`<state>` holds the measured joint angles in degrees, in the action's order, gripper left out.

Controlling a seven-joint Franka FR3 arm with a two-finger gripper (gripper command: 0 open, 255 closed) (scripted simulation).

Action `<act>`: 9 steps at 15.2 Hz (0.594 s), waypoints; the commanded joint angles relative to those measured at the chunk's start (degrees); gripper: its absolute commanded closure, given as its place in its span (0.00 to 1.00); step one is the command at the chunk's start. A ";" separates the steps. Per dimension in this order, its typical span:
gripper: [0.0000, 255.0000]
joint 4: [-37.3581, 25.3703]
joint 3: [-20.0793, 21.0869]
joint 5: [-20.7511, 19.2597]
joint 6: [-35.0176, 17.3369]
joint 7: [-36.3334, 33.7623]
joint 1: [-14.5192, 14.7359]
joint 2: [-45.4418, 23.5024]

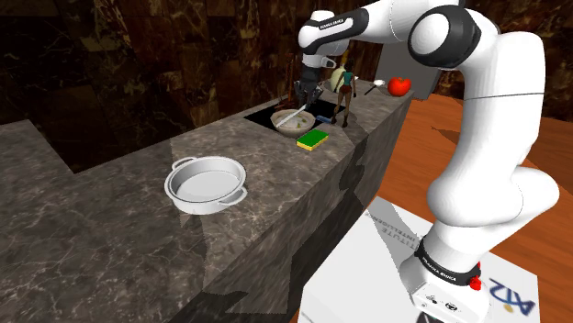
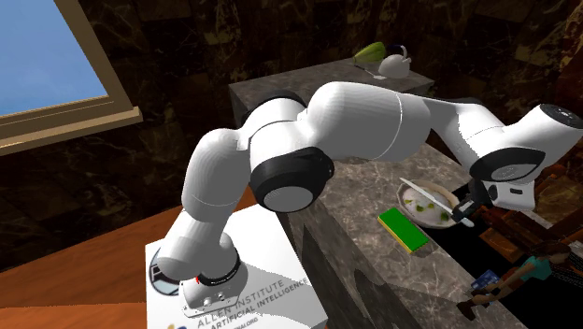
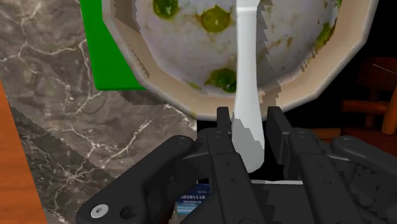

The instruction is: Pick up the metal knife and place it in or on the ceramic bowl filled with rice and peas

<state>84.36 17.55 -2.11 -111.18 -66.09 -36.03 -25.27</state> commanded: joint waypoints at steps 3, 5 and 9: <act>0.00 0.01 0.00 0.00 -0.01 0.00 0.00 0.00; 0.00 0.01 0.00 0.00 -0.01 0.00 0.00 0.00; 0.00 -2.77 0.08 0.22 3.47 0.14 -0.12 0.73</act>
<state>82.74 17.61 -1.98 -109.17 -66.07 -36.07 -24.81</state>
